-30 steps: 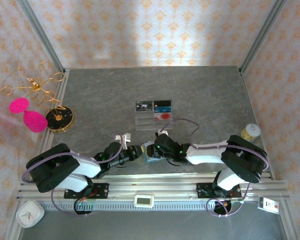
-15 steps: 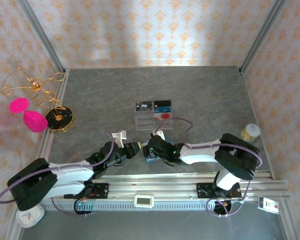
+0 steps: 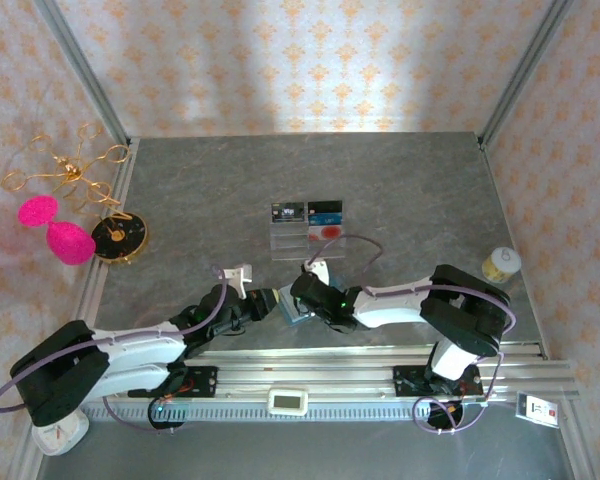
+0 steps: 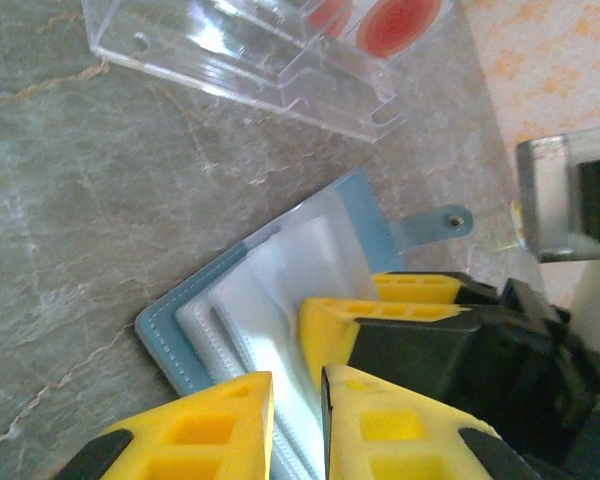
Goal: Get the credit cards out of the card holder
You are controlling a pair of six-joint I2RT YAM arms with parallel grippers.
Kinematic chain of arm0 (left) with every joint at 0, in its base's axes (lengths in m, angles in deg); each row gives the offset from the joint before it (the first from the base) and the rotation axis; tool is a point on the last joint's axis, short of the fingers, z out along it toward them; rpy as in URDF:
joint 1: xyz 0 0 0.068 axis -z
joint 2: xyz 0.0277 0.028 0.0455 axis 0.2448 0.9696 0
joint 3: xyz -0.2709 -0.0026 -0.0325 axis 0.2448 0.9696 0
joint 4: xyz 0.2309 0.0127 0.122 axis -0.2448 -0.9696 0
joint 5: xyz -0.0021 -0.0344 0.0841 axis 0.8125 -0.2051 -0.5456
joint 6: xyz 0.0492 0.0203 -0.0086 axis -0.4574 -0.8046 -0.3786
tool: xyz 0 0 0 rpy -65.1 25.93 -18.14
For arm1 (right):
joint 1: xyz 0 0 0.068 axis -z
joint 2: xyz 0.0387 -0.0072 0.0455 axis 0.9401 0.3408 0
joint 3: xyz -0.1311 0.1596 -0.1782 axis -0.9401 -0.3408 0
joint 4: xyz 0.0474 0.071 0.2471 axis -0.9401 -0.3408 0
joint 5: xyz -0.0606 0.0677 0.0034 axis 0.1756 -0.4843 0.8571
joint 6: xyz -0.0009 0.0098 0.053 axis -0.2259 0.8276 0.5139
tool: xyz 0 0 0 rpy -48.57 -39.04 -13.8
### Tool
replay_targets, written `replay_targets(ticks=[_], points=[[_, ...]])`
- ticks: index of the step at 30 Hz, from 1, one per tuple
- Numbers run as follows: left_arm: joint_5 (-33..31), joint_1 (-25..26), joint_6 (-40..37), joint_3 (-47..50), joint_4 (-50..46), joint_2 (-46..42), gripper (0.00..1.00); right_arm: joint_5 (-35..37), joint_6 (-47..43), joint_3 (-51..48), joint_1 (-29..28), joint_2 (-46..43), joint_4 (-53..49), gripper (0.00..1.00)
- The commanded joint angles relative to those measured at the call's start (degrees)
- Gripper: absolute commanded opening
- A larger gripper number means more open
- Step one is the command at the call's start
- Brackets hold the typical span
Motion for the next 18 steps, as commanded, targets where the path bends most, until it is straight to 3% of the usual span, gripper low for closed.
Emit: replay_targets(ticks=[1, 3, 11, 18], points=[[0.41, 0.36, -0.82, -1.19, 0.42, 0.16, 0.19, -3.67, 1.64, -2.2, -0.4, 0.12, -3.16, 0.45], [-0.29, 0.34, -0.91, -1.36, -1.07, -1.72, 0.21, -4.0, 1.21, -2.13, -0.76, -2.05, -3.27, 0.55], [-7.46, 0.23, -5.45, -5.94, -17.78, -15.83, 0.53, -3.16, -4.34, 1.83, -0.96, -8.57, -12.3, 0.6], [-10.82, 0.27, -7.38, -7.83, -25.55, -23.41, 0.59, -6.33, -11.5, 6.92, -1.19, -4.71, -18.27, 0.65]])
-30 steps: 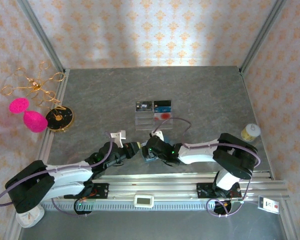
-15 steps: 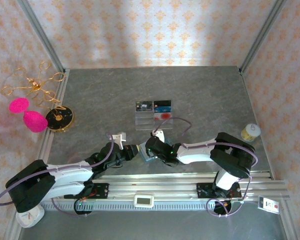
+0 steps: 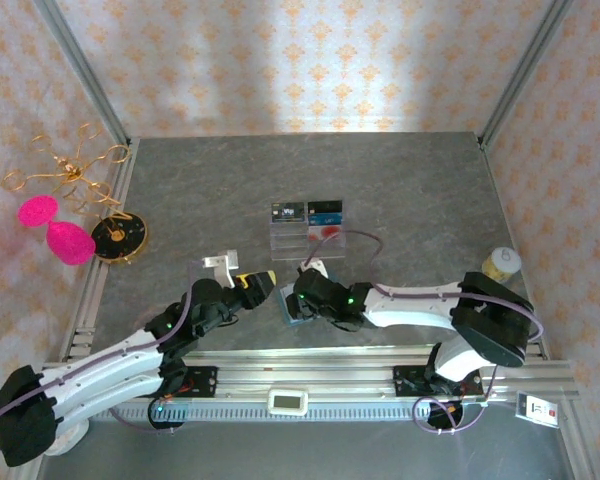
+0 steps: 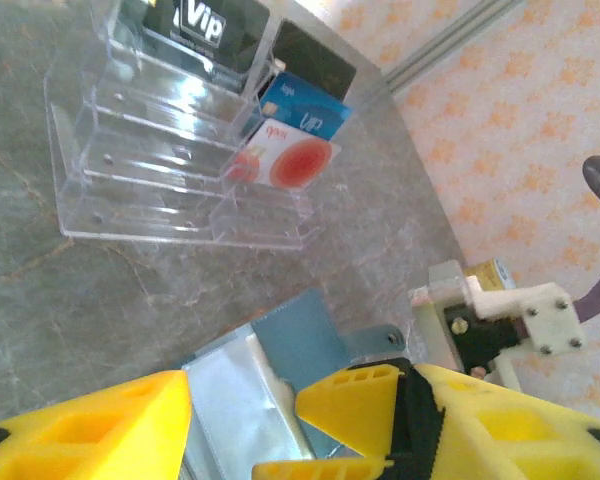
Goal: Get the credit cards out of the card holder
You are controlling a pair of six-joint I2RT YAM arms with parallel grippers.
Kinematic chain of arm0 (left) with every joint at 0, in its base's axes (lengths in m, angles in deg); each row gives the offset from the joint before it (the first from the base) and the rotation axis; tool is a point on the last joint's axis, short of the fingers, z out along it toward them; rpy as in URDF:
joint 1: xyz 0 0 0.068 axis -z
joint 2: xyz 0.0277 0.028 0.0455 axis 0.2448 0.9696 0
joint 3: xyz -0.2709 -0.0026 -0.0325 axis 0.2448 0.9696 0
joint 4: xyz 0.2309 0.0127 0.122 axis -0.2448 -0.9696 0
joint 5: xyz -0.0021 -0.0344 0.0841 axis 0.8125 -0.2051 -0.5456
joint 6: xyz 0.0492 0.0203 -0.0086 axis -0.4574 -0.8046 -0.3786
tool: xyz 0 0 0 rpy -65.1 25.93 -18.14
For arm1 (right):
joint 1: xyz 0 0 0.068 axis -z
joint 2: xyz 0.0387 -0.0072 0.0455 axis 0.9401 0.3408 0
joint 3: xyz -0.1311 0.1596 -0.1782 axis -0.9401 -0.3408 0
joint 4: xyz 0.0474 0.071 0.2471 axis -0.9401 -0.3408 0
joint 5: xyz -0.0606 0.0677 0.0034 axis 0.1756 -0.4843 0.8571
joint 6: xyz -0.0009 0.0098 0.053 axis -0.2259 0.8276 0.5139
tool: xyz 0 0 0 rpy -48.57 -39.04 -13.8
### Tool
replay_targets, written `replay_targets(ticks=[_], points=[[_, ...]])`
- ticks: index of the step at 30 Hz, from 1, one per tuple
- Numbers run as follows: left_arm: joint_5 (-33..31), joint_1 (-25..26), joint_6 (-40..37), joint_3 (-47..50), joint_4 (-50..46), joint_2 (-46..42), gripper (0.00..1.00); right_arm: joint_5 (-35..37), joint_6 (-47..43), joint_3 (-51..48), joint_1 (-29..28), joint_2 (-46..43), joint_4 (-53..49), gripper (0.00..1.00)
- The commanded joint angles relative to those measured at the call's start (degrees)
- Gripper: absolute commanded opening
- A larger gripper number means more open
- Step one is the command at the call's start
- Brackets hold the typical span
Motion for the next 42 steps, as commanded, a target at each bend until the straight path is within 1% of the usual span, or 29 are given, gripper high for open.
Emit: replay_targets(ticks=[1, 4, 7, 11, 18, 24, 28, 33, 35, 36, 38, 42], points=[[-3.44, 0.27, -2.09, -1.32, -7.21, -2.17, 0.6, -0.24, -4.7, 3.79, -0.59, 2.98, -5.48, 0.66], [-3.8, 0.27, -2.45, -1.35, -8.61, -3.63, 0.62, 1.18, -5.79, 5.34, -0.63, 3.89, -6.54, 0.74], [-4.45, 0.25, -2.53, -1.22, -9.7, -4.99, 0.64, 1.36, -6.71, 6.66, -0.64, 4.68, -7.14, 0.75], [-5.17, 0.27, -2.62, -1.04, -10.54, -6.22, 0.65, 2.27, -7.02, 7.71, -0.59, 6.87, -8.02, 0.73], [-5.61, 0.22, -2.58, -0.67, -10.9, -6.39, 0.65, 2.41, -7.12, 7.55, -0.62, 8.81, -6.71, 0.71], [-5.49, 0.16, -2.8, -0.79, -10.81, -6.13, 0.65, 2.24, -6.34, 6.81, -0.63, 10.65, -5.29, 0.65], [-5.09, 0.17, -2.72, -0.46, -10.38, -5.8, 0.65, 1.7, -5.36, 5.55, -0.66, 10.54, -4.01, 0.58], [-1.23, 0.12, -2.45, 1.09, -5.47, -3.29, 0.63, 1.53, -3.56, 3.84, -0.61, 10.16, -2.24, 0.45], [0.66, 0.15, -2.38, 1.45, -2.83, -0.86, 0.61, 1.62, -2.06, 2.54, -0.62, 9.17, -0.55, 0.35], [1.5, 0.25, -2.31, 1.46, -1.76, 0.36, 0.58, 1.62, -1.31, 1.96, -0.65, 8.53, 0.19, 0.3], [3.57, 0.34, -2.35, 1.51, 1.15, 3.64, 0.51, 2.24, 0.65, 0.81, -0.6, 7.28, 1.51, 0.21], [5.15, 3.1, -1.07, 1.65, 8.79, 10.85, 0.34, 2.58, 4.6, -1.8, -0.66, 4.62, 4.51, 0.1]])
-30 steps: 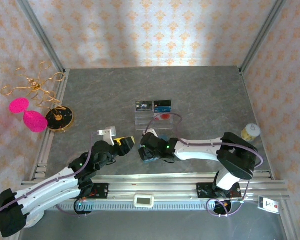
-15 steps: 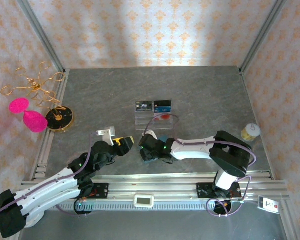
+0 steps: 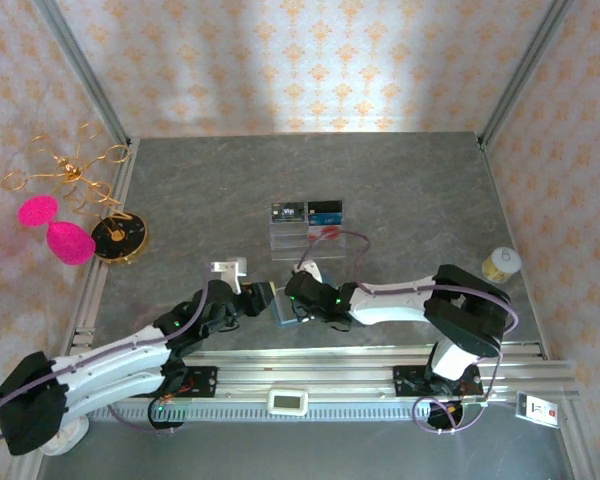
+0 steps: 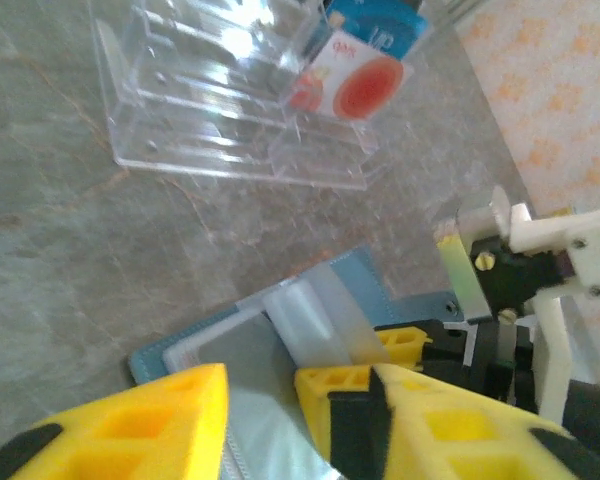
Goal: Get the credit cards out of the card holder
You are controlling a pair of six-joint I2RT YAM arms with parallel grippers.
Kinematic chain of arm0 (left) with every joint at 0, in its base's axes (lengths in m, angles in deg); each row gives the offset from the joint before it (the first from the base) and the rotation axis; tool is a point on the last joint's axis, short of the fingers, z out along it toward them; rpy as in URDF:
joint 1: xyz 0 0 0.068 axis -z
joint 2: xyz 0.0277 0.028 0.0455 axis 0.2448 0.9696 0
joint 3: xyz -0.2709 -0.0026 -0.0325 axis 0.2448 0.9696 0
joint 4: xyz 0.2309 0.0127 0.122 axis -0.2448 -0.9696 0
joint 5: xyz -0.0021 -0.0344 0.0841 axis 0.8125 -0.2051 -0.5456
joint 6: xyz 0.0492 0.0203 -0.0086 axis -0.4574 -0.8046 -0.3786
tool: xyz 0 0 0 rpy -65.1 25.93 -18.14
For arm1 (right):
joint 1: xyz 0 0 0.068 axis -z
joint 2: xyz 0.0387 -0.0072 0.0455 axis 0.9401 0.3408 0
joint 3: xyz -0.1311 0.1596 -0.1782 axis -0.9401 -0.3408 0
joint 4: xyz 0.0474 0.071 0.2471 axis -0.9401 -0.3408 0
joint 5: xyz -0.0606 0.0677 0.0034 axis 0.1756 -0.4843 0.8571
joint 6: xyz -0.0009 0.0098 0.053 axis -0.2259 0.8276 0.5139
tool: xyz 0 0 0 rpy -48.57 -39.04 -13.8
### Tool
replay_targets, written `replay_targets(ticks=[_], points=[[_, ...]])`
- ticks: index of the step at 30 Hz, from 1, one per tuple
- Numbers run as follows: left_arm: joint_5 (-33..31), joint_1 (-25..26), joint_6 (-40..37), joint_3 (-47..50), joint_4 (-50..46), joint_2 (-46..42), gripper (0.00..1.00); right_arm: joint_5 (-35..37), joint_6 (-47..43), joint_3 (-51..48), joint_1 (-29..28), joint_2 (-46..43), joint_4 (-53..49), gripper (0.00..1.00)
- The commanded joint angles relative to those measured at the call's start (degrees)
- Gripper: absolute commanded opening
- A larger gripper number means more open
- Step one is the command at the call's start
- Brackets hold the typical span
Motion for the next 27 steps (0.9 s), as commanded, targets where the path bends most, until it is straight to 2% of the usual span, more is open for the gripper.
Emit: replay_targets(ticks=[1, 3, 7, 9, 13, 15, 20, 27], points=[[2.83, 2.59, 0.45, 0.38, 9.83, 5.21, 0.29, 0.11, 5.42, -2.87, -0.3, -2.23, 1.79, 0.08], [3.1, 3.96, 0.88, -0.04, 12.89, 9.8, 0.2, -0.12, 7.55, -4.45, -0.35, -3.22, 3.58, 0.03], [4.93, 5.42, 2.43, -0.56, 19.56, 18.47, 0.05, -0.42, 10.31, -6.49, -0.34, -4.1, 6.0, 0.03], [5.11, 5.54, 3.01, -0.52, 21.23, 21.43, 0.01, -0.65, 10.98, -6.94, -0.34, -3.96, 6.48, 0.03], [5.3, 5.85, 3.19, -1.89, 20.28, 26.29, 0.0, -0.94, 12.56, -8.43, -0.35, -4.2, 8.19, 0.05], [2.84, 6.05, 2.82, -3.69, 14.78, 27.67, 0.0, -0.16, 13.45, -8.65, -0.33, -4.53, 7.86, 0.08], [0.33, 6.06, 1.42, -3.94, 7.39, 28.35, 0.0, 5.23, 17.0, -8.94, -0.32, -6.74, 2.89, 0.2], [0.42, 6.04, -0.39, -4.16, 4.59, 29.17, 0.0, 11.07, 20.49, -12.23, -0.33, -12.06, -3.69, 0.26]])
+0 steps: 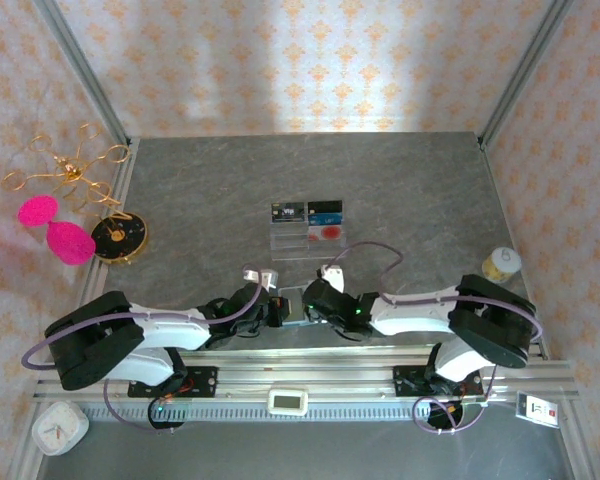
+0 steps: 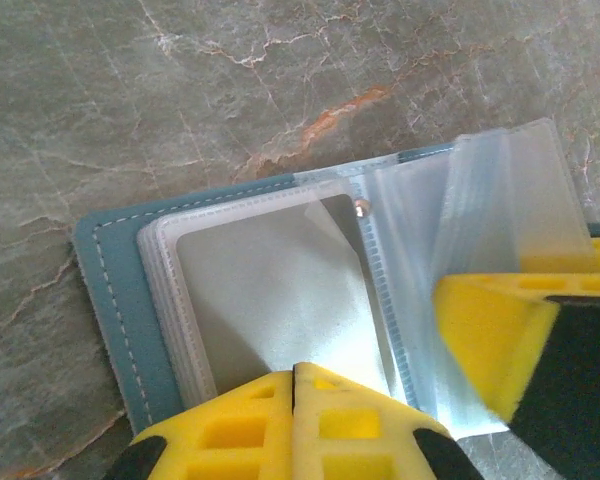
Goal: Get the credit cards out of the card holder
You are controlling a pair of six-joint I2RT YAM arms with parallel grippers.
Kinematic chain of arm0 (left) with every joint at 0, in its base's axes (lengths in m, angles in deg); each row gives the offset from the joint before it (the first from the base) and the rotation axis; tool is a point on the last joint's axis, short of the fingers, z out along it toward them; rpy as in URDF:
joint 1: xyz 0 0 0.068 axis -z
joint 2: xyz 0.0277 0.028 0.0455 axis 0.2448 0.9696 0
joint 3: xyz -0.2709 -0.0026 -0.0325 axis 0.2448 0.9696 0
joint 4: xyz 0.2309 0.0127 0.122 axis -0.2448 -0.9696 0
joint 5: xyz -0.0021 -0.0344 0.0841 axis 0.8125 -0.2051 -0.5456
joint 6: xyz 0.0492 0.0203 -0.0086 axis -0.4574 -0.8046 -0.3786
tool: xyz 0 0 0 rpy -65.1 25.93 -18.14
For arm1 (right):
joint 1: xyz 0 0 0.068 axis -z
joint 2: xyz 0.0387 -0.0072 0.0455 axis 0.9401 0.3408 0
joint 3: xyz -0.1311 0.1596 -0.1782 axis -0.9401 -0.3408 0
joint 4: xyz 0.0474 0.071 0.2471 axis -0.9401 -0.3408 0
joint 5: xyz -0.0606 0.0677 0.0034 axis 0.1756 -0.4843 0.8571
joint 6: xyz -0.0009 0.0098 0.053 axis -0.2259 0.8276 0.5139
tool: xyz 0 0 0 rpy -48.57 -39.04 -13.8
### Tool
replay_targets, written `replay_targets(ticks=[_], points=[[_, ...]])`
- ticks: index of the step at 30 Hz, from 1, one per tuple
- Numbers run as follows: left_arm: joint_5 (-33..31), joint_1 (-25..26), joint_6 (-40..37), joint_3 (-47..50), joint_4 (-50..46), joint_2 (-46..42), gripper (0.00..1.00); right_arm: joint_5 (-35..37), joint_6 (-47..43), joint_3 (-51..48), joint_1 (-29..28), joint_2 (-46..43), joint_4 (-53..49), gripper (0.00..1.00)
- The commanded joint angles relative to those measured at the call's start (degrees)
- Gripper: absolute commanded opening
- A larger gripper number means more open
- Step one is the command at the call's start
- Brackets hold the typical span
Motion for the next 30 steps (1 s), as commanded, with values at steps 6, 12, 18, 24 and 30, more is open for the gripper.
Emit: replay_targets(ticks=[6, 12, 18, 24, 30], points=[[-1.64, 0.22, -2.59, 0.33, -4.74, -0.07, 0.0, 9.3, 5.46, -4.79, 0.8, -6.89, -12.15, 0.3], [-1.0, 0.16, -3.06, -0.31, -3.81, 0.23, 0.0, 2.36, -5.03, -4.2, 1.2, -20.1, -6.62, 0.3], [-0.77, 0.16, -3.02, -0.86, -3.56, -0.43, 0.0, -10.94, -9.02, 1.95, 1.19, -11.79, 0.51, 0.27], [-4.37, 0.16, -1.37, -1.12, -9.69, -9.06, 0.19, -8.91, -11.22, 5.51, 0.2, -2.81, 0.96, 0.29], [-14.44, 0.09, 0.44, 1.07, -19.17, -25.8, 0.4, -5.32, -14.18, 10.79, -1.35, 4.39, -3.68, 0.3]])
